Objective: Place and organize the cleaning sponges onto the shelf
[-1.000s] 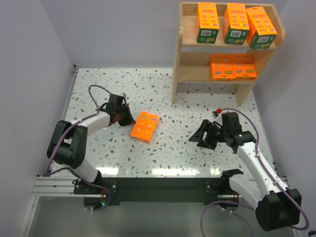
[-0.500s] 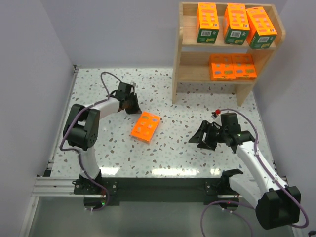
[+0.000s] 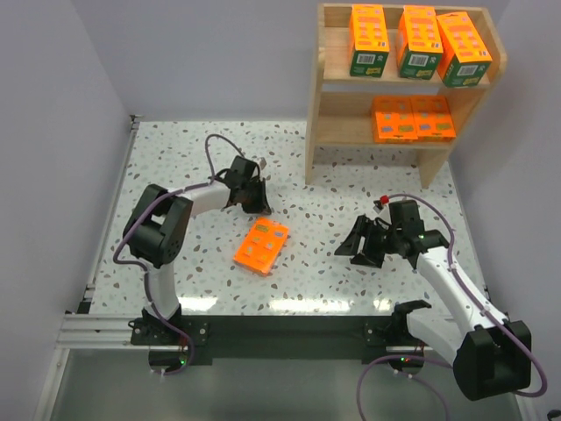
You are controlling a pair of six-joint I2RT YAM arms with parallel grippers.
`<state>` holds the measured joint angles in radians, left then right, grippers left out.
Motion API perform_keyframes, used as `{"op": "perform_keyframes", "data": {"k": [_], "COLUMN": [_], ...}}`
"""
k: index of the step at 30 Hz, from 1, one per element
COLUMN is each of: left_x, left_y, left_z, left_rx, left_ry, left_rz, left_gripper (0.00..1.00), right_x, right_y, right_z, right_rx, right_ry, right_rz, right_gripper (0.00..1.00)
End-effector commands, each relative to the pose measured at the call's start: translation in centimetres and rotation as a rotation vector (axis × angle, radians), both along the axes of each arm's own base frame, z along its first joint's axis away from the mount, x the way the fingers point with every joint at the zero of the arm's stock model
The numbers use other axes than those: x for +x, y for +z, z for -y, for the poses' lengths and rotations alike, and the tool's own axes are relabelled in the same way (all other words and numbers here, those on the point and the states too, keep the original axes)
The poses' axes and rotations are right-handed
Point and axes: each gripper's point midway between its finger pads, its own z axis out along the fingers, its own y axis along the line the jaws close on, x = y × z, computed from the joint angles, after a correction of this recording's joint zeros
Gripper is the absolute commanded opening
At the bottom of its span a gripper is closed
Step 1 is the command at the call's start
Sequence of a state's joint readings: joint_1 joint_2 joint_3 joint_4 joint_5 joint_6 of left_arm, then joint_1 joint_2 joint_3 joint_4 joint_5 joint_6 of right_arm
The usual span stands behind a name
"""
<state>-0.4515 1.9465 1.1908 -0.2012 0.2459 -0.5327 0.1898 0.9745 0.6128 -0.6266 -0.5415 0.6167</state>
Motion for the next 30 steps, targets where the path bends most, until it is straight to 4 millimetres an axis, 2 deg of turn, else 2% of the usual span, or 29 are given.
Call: {"op": "perform_keyframes", "data": {"k": [1,6,7,8,10,11,12,14,15,18,21,25,28,30], "left_x": [-3.5,-5.9,-5.5,-5.3,-4.7,-4.4,-4.4,-3.8,-3.5,-2.7,-3.3,-4.2,-4.9,-5.8], "left_y": [-0.7,1.6,1.9,3.3,4.3,5.8,6.2,7.0,7.6,6.8,4.7,2.8,2.9,3.6], "left_z": [1.4,5.7,5.4,5.3,4.2,4.0,3.5,2.0,0.5,-3.8,-5.2,-4.2,-1.8,1.0], "left_rx": [-0.028,-0.078,-0.057,-0.063,-0.041,-0.050,-0.037,0.010,0.027,0.076,0.110,0.098,0.038,-0.005], "left_ry": [-0.068,-0.161,-0.123,-0.102,-0.055,-0.049,-0.038,0.017,0.063,0.204,0.203,0.131,0.043,-0.053], "left_rz": [-0.055,-0.026,-0.007,0.023,0.058,0.097,0.102,0.137,0.146,0.116,0.054,0.012,0.030,0.049], "left_gripper": [0.00,0.00,0.00,0.00,0.00,0.00,0.00,0.00,0.00,0.00,0.00,0.00,0.00,0.00], "right_x": [0.0,0.2,0.2,0.2,0.2,0.2,0.2,0.2,0.3,0.3,0.5,0.4,0.5,0.5], "right_y": [-0.4,-0.4,-0.4,-0.4,-0.4,-0.4,-0.5,-0.4,-0.4,-0.3,-0.1,-0.2,-0.2,-0.1], "right_z": [-0.1,-0.1,-0.1,-0.1,-0.1,-0.1,-0.1,-0.1,-0.1,-0.1,-0.2,-0.2,-0.3,-0.6], "right_rx": [-0.004,-0.008,-0.009,-0.009,-0.010,-0.011,-0.011,-0.010,-0.009,-0.005,-0.004,-0.002,0.003,0.017], "right_ry": [0.023,0.024,0.023,0.023,0.022,0.023,0.023,0.024,0.021,0.023,0.024,0.028,0.035,0.057], "right_rz": [0.012,0.012,0.012,0.013,0.014,0.015,0.012,0.013,0.016,0.017,0.023,0.019,0.022,0.028], "right_gripper": [0.67,0.67,0.67,0.67,0.67,0.67,0.67,0.67,0.67,0.67,0.67,0.67,0.67,0.68]}}
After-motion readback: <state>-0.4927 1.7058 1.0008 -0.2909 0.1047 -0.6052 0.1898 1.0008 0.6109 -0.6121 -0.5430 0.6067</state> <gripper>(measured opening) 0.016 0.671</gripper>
